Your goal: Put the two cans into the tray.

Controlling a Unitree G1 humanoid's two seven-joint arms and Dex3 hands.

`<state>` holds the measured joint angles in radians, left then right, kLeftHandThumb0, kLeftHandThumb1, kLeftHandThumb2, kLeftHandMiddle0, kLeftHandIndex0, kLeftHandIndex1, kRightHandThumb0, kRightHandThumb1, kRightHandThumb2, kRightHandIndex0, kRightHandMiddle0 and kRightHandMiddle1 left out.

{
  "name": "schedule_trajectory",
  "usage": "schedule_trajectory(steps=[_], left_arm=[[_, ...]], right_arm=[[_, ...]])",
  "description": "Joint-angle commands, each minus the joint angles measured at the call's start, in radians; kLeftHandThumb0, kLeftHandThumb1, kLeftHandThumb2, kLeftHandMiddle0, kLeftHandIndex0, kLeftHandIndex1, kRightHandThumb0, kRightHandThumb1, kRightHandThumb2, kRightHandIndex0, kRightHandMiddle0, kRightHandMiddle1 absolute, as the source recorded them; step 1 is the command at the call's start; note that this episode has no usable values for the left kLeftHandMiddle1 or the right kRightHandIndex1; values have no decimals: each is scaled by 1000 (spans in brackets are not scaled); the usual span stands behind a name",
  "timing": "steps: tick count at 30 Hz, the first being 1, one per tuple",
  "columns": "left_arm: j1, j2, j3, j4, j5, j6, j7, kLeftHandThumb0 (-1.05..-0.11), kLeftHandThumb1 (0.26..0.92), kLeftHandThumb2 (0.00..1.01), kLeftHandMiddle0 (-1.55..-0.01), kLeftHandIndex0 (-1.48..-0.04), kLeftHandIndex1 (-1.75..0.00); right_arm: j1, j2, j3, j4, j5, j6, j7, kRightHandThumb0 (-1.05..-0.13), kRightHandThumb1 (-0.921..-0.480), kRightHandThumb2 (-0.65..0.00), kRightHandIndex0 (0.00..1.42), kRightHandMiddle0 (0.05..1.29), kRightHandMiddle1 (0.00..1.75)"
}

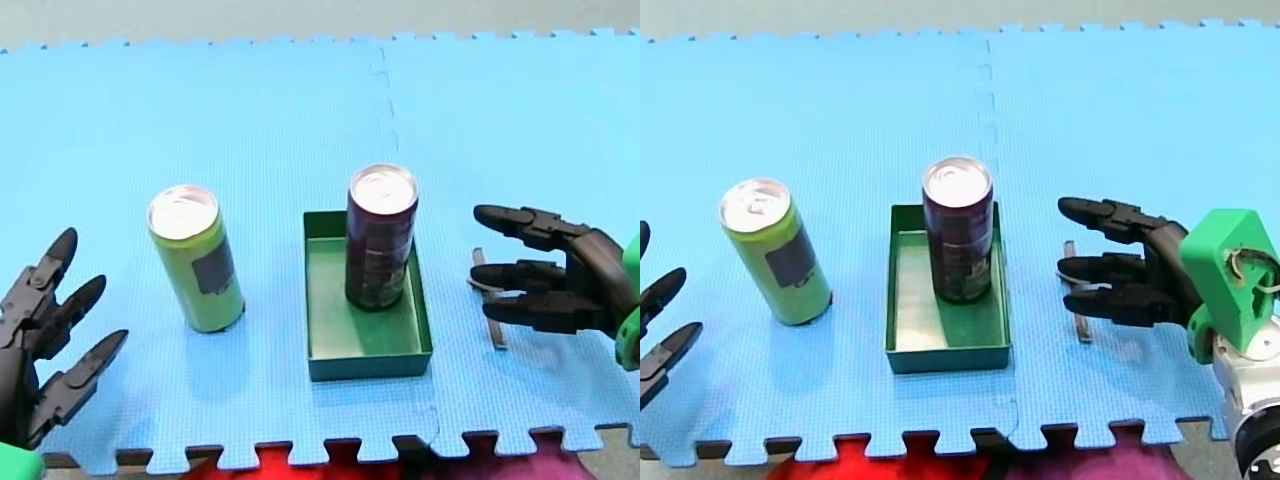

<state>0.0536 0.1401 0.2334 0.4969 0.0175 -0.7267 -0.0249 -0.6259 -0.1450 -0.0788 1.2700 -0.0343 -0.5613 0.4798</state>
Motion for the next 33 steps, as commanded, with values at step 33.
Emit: schedule_trajectory(steps=[33], left_arm=[[12,105,-62,-27,-256,116,-429,-1048,835,0,-222,-135,0]], right_arm=[[8,4,-36,14,30,8,37,-519,-654,0,914,494,0]])
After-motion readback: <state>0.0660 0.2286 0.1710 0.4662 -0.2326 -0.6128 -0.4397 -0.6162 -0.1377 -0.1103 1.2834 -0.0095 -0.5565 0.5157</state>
